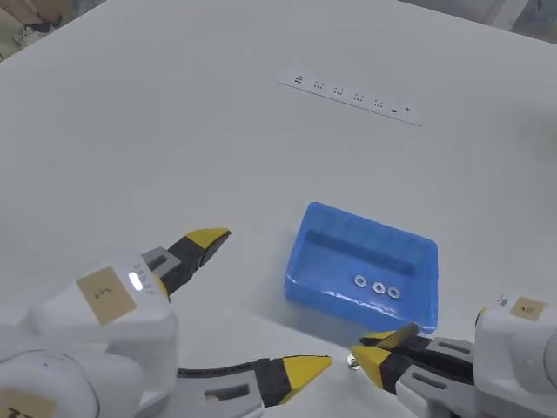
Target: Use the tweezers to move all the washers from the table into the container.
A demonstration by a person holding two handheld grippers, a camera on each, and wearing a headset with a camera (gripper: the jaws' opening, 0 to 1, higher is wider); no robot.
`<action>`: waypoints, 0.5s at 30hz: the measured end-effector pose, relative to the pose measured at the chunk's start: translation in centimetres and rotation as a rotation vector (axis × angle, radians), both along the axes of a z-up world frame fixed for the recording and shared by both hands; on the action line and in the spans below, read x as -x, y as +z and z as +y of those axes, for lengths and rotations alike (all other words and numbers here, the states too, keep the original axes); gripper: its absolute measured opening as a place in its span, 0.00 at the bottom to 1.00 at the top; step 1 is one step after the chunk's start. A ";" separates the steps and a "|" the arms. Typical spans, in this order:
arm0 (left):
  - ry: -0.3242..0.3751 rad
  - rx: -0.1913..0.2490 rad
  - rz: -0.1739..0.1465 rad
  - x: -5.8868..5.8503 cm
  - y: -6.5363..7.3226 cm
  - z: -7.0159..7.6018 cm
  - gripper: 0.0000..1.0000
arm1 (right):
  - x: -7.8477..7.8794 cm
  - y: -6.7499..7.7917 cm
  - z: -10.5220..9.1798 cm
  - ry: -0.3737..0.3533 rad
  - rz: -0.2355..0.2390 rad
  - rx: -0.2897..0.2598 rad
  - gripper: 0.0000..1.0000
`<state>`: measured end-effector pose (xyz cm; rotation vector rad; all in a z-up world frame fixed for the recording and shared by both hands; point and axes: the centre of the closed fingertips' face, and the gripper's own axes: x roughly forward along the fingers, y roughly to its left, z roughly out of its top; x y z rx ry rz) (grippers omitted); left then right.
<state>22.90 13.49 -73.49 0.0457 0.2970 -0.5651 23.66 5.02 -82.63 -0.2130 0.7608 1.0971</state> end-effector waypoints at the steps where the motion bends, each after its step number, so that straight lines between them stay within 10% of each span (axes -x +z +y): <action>1: 0.000 -0.001 -0.001 0.0 0.0 0.0 0.86 | 0.1 0.0 0.0 0.000 0.010 -0.002 0.05; 7: 0.002 -0.003 -0.001 0.0 0.1 0.0 0.86 | 0.7 0.0 0.2 0.034 0.003 0.016 0.05; 15: 0.004 -0.007 -0.003 0.0 0.0 0.1 0.86 | 1.9 -0.8 0.0 0.207 -0.159 0.190 0.05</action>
